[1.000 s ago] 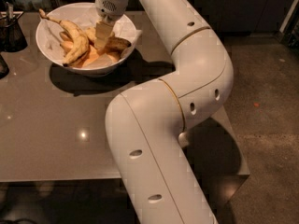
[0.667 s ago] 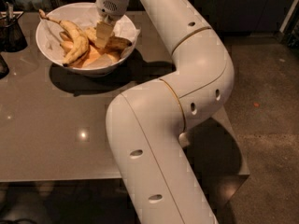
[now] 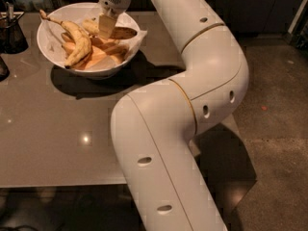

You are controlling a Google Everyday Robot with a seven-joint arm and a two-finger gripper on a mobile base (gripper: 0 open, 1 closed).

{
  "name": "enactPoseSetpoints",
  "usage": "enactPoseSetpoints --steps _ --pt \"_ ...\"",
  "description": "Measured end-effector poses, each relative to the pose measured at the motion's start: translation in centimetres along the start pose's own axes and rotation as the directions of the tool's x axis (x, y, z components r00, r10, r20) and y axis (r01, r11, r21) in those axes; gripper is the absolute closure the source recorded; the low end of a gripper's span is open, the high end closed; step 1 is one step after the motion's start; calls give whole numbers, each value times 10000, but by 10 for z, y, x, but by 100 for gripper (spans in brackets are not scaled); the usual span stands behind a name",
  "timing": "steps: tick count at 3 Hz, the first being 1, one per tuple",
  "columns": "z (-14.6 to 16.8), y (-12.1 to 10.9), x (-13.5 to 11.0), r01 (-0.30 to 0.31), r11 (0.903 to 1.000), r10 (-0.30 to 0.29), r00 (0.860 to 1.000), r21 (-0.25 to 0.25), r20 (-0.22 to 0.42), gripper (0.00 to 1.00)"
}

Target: Pick banana from white bowl

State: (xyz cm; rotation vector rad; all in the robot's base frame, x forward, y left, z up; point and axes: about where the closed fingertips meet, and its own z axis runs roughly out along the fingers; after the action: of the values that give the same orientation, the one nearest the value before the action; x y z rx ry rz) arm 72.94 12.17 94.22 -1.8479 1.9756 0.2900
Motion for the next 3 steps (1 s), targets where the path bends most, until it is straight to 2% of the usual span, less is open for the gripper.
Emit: enactPoseSetpoints --steps 1,2,3 --pt "-41 -1 -11 413 9959 -454 9978 806 490 100" --pt "-41 -1 -12 413 9958 -456 9977 821 509 100" --pt "-57 54 -7 -127 9998 125 9998 140 156 100"
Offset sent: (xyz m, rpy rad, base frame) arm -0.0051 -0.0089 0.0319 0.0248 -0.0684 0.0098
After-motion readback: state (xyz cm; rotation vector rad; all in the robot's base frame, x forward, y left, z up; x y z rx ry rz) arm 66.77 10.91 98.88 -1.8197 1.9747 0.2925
